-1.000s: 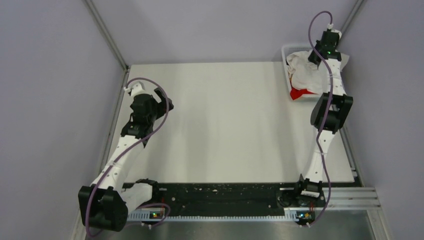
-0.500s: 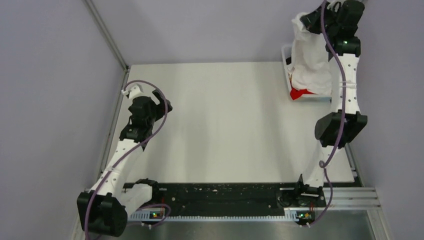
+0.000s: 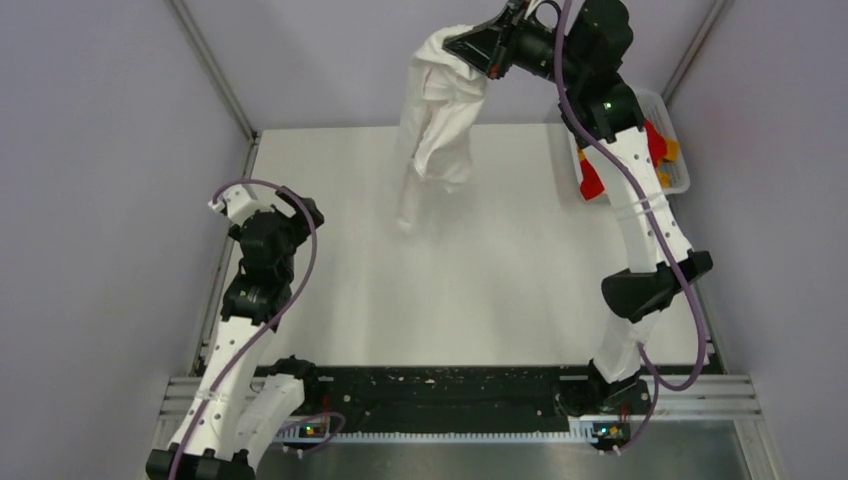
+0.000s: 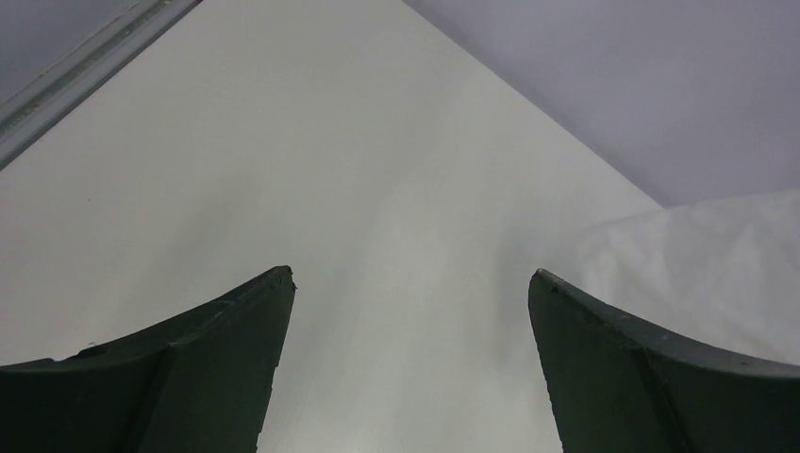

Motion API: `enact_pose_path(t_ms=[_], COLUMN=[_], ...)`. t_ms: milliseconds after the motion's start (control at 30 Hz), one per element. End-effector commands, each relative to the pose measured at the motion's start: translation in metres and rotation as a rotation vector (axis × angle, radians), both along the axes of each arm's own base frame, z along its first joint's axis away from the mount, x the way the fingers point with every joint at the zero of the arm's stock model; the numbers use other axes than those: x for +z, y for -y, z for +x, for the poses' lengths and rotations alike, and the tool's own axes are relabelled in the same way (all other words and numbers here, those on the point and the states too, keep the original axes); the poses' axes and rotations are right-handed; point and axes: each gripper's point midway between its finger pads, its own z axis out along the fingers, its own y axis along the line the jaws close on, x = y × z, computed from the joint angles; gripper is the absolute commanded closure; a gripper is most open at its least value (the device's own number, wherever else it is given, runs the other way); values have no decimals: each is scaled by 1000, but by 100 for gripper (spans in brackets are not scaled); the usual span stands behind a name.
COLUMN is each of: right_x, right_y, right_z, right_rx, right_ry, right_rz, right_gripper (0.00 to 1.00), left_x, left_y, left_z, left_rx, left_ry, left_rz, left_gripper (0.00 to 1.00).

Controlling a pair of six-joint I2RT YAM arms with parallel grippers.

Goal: Fold and stack the t-shirts
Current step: Move the tshirt to the center of the board, then flatten out the tshirt

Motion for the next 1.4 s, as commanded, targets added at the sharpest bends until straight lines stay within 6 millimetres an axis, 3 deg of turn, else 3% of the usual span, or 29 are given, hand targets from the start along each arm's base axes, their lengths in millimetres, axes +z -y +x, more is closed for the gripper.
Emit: enact_pose_path(t_ms=[0,100,167,233,333,367,467,533,633,900,1000,1233,1367], right_x=[67,37,-4,-64,-157,-197,-297,-337,-358,-385,-393,-402,-403], right_y=[7,8,15,28,62,73,127,164,187,190,192,202,206], right_z=[-30,-16,-2,9,13,13,12,7,-5,-25,-31,-38,-38], right_rx=[12,-39,-120,-209,-371,-418,-649,-826,-925,-901,-895,-916,-934], right_ry=[177,94,-1,-107,-263,-335,-562,-670,-718,-746,-739,-713,-703], right_rz=[134,78,3,-90,-205,-251,-374,-453,-530,-557,-567,-597,-613], right_gripper=[100,100,100,100,98,89,32,12,2,1,1,1,1], left_x=[11,11,10,6,-6,-11,-31,-42,-55,-107,-126,-168,-185], left_y=[-10,-18,-22,-26,-28,-28,-27,-21,0,50,56,67,71], left_z=[-15,-27,-33,-39,-44,-44,-42,-36,-20,18,33,63,71], left_rx=[46,77,99,119,135,140,146,120,11,-203,-208,-250,-264], left_ry=[36,20,5,-20,-66,-81,-130,-159,-198,-354,-409,-555,-612], left_rz=[2,19,29,28,19,17,10,-3,-24,-133,-159,-187,-205], left_gripper=[1,1,1,1,1,1,1,1,1,5,12,43,44])
